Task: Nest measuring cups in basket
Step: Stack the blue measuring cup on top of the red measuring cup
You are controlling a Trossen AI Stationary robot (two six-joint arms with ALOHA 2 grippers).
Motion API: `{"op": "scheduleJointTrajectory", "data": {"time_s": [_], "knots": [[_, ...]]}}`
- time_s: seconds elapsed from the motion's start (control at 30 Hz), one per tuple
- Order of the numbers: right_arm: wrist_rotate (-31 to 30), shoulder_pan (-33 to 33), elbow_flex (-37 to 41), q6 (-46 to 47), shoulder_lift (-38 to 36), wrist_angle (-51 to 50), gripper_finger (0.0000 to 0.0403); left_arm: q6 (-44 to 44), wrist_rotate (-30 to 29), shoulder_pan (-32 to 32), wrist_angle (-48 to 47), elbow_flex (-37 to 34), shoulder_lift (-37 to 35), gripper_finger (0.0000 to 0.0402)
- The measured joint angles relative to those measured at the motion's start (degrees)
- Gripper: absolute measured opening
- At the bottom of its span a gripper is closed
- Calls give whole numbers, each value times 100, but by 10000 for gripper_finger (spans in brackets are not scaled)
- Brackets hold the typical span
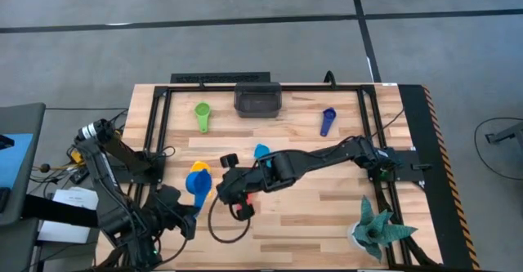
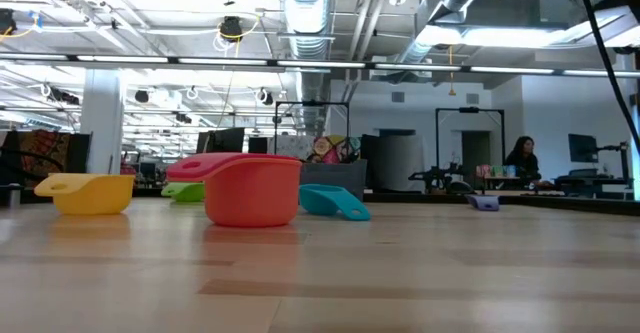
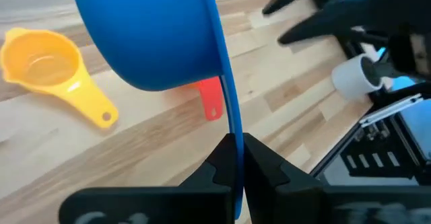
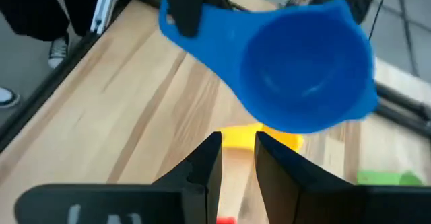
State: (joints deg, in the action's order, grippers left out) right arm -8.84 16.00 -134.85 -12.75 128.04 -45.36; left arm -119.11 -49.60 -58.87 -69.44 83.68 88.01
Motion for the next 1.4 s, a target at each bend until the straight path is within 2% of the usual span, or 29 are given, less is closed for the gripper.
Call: {"op": "scheduleJointTrajectory", "data": {"time_s": [0.27,0.8,1.03,1.17,1.4], "knots": [[6,187,28,448,-178,-401,111,108,-382,7,543,-421,0,0],[-43,662,26,1387,-250,-763,111,860,-1088,116,2968,-1642,12,0],[-177,899,26,1719,-250,-798,98,1801,-1105,472,4967,-2458,15,0],[-283,990,26,1853,-250,-801,90,2291,-1033,658,5805,-2763,15,0],[-350,1002,26,2137,-248,-494,86,2743,-558,876,6033,-2839,15,0]]}}
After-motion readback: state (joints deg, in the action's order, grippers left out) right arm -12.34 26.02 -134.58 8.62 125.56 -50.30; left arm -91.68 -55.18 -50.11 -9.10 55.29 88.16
